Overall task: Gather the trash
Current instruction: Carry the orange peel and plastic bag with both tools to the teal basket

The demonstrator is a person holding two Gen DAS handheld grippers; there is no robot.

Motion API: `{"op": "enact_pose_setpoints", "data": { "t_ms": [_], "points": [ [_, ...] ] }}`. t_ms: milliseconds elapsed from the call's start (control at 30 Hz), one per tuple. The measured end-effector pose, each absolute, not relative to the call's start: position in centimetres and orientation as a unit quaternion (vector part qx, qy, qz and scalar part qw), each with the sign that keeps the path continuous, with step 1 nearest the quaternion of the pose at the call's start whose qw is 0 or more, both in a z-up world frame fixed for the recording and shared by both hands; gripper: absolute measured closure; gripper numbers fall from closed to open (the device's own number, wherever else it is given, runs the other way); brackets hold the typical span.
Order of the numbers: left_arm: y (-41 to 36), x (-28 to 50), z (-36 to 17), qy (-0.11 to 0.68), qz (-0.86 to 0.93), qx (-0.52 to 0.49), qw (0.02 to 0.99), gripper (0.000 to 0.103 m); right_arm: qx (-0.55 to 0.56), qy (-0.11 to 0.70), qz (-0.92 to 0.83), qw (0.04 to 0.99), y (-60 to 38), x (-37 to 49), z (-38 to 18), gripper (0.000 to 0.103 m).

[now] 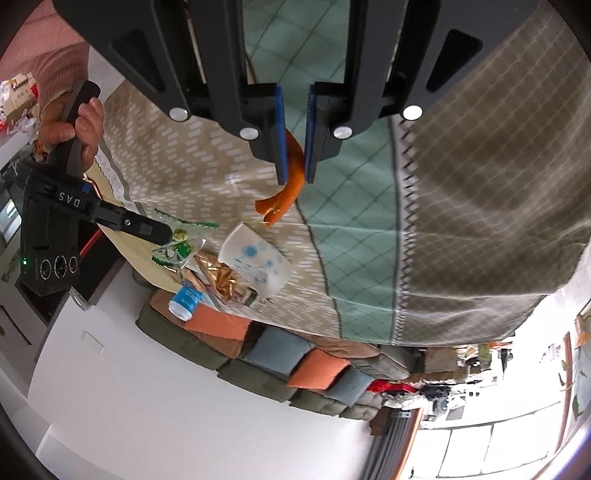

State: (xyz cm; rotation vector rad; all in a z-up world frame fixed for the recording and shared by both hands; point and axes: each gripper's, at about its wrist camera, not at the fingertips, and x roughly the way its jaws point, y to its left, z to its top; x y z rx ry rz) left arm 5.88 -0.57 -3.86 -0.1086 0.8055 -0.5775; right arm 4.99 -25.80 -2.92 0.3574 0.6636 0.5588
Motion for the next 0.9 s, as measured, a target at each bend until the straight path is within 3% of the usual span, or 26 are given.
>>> {"op": "enact_pose_setpoints", "data": {
  "t_ms": [900],
  "points": [
    [12.5, 0.8, -1.8, 0.336, -0.150, -0.122, 0.922, 0.093, 0.110, 0.343, 0.418, 0.834, -11.6, 7.6, -2.2, 0.100]
  ]
}}
